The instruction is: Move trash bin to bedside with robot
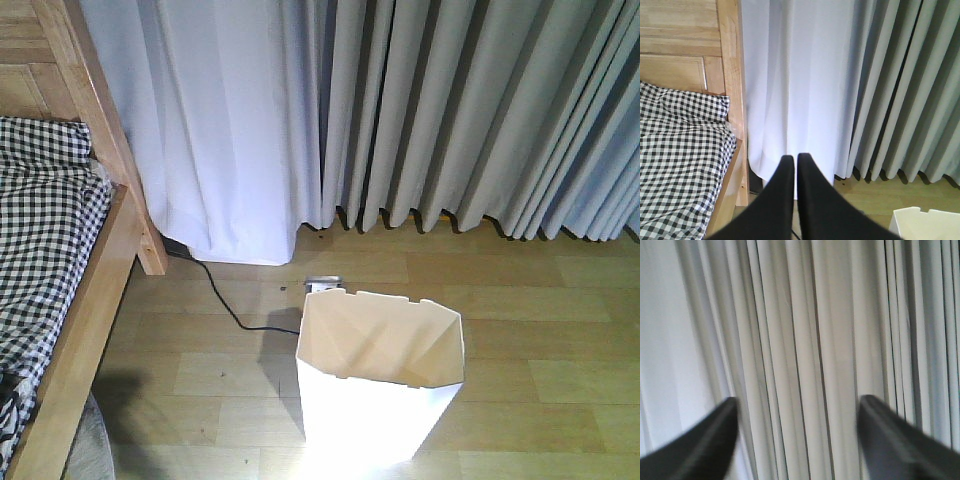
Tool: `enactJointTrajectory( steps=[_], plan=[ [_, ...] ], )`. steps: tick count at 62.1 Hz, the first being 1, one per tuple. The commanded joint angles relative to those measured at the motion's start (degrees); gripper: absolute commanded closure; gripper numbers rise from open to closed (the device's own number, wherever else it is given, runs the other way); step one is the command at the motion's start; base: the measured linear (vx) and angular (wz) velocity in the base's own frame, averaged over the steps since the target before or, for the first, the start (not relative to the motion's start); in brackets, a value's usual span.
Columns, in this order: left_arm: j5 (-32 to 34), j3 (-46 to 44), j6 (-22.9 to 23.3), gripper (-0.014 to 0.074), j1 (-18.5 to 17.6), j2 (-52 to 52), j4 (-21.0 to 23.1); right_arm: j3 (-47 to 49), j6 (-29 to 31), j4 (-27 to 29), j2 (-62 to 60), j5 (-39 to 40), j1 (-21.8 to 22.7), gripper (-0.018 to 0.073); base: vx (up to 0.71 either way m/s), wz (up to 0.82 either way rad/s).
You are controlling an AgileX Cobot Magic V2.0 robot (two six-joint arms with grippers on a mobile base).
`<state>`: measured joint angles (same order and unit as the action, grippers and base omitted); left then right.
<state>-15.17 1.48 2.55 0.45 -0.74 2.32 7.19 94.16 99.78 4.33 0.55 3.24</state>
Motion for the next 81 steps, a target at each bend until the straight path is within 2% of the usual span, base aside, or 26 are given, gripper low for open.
enactJointTrajectory(
  steps=[1, 7, 39, 49, 55, 57, 60, 63, 74, 79, 81],
  plan=[
    [4.0, 0.7, 0.3, 0.0602, 0.0, -0.8, 0.2, -0.6, 0.9, 0.3, 0.7, -1.9, 0.0, 0.0338, 0.0, 0.0],
    [4.0, 0.7, 0.3, 0.0602, 0.0, -0.8, 0.2, -3.0, 0.9, 0.4, 0.7, -1.4, 0.0, 0.0573, 0.0, 0.0],
    [4.0, 0.7, 0.3, 0.0602, 0.0, -0.8, 0.2, -3.0, 0.9, 0.7, 0.7, -1.4, 0.0, 0.0568, 0.0, 0.0],
    [4.0, 0.7, 0.3, 0.0602, 0.0, -0.8, 0.2, -3.0, 1.3, 0.8, 0.7, 1.8, 0.0, 0.0568, 0.0, 0.0],
    [4.0, 0.7, 0.3, 0.0602, 0.0, -0.8, 0.2, -3.0, -0.5, -3.2, 0.7, 0.8, 0.1, 0.0568, 0.0, 0.0],
    [4.0, 0.7, 0.3, 0.0602, 0.0, -0.8, 0.2, -3.0, -3.3, -6.3, 0.7, 0.6, 0.1, 0.0568, 0.0, 0.0],
    [4.0, 0.7, 0.3, 0.0602, 0.0, -0.8, 0.2, -3.0, -10.7, -13.7, 0.7, 0.6, 0.1, 0.0568, 0.0, 0.0],
    [4.0, 0.7, 0.3, 0.0602, 0.0, -0.8, 0.2, -3.0, -20.8, -24.2, 0.7, 0.4, 0.1, 0.0568, 0.0, 0.0],
    [4.0, 0.7, 0.3, 0.0602, 0.0, -0.8, 0.2, -3.0, -65.7, -72.5, 0.7, -1.8, 0.1, 0.0568, 0.0, 0.0],
    [4.0, 0.7, 0.3, 0.0602, 0.0, -0.8, 0.2, -3.0, -82.5, -90.3, 0.7, -3.3, 0.1, 0.0568, 0.0, 0.0],
    [4.0, 0.7, 0.3, 0.0602, 0.0, -0.8, 0.2, -3.0, -87.5, -95.5, 0.7, -3.8, 0.1, 0.0568, 0.0, 0.0]
  ],
)
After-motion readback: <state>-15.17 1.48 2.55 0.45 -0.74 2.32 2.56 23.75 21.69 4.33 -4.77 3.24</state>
